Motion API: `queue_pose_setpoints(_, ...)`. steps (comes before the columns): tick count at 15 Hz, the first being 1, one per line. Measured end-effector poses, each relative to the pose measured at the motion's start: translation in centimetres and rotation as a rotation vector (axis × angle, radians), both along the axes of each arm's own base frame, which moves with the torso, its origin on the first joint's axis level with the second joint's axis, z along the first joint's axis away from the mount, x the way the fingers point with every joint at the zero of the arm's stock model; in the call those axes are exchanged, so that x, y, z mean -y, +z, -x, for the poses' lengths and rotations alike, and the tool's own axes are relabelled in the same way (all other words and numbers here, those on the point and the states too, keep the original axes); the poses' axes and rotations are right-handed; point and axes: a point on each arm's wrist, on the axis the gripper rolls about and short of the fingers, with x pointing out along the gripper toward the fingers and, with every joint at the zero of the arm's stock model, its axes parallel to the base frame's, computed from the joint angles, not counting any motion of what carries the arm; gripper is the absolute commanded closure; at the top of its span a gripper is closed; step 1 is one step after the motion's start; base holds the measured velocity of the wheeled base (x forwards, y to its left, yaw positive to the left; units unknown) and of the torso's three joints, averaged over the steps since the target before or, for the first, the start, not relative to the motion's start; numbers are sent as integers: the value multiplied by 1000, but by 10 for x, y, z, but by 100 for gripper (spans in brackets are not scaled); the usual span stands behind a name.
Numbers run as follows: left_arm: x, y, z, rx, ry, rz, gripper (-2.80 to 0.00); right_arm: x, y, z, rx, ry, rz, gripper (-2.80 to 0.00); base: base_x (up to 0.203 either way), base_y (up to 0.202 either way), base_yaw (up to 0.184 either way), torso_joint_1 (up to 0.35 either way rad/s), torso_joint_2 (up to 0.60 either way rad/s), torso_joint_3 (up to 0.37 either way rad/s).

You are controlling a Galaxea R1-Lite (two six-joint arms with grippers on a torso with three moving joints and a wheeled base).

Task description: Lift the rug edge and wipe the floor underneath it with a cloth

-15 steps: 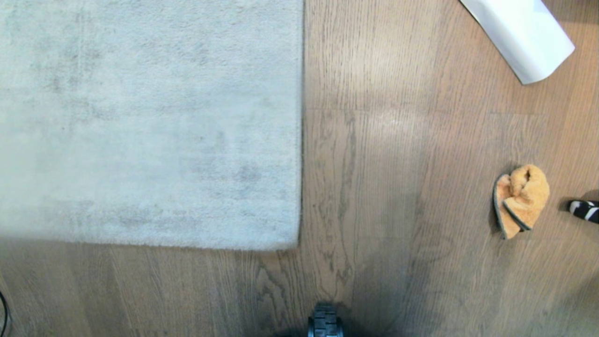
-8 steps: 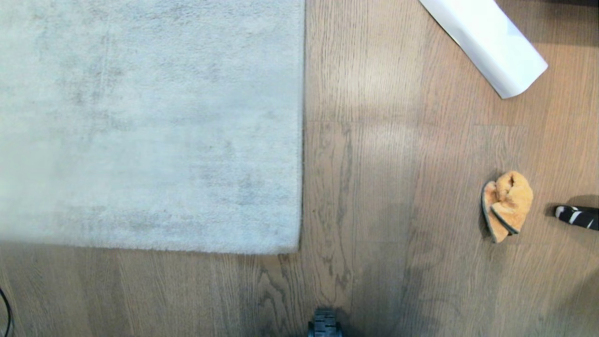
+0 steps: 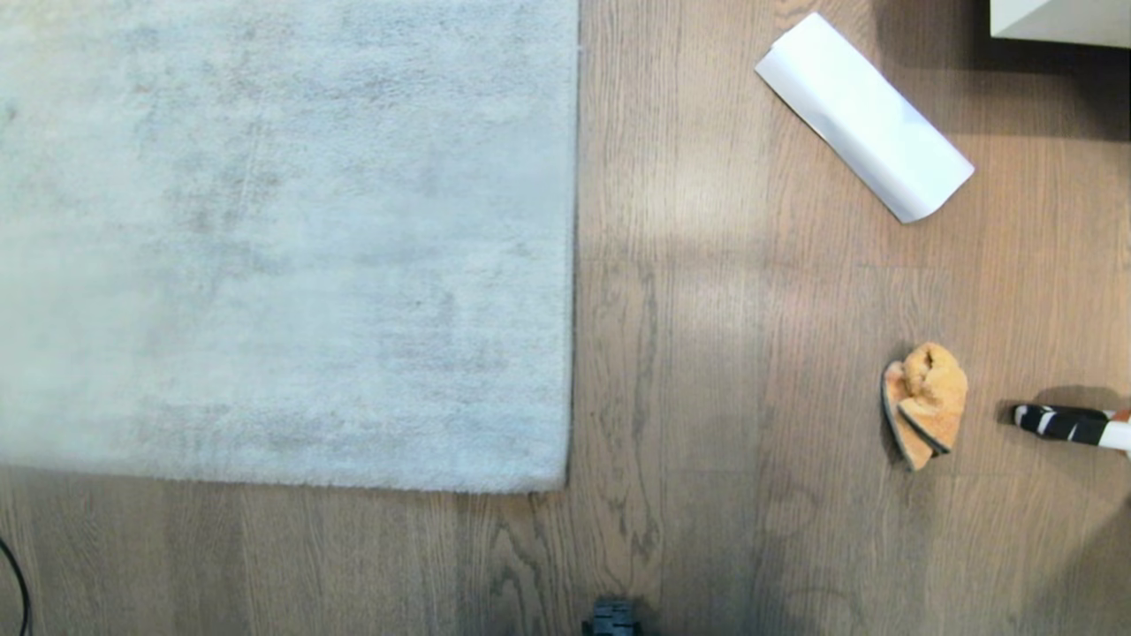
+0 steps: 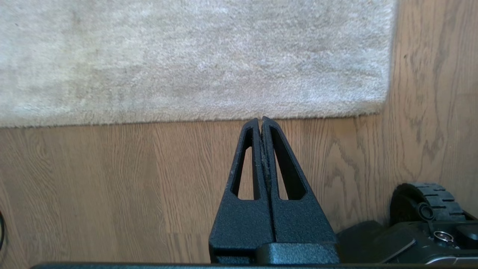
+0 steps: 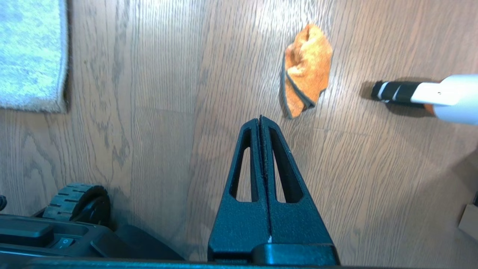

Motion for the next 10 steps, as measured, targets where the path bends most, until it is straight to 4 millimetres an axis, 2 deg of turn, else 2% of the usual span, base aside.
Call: queue_pose_setpoints(10, 0, 0, 0, 0, 0, 2, 0, 0, 0, 0, 0, 0, 0, 0, 0, 0, 0, 3, 2, 204)
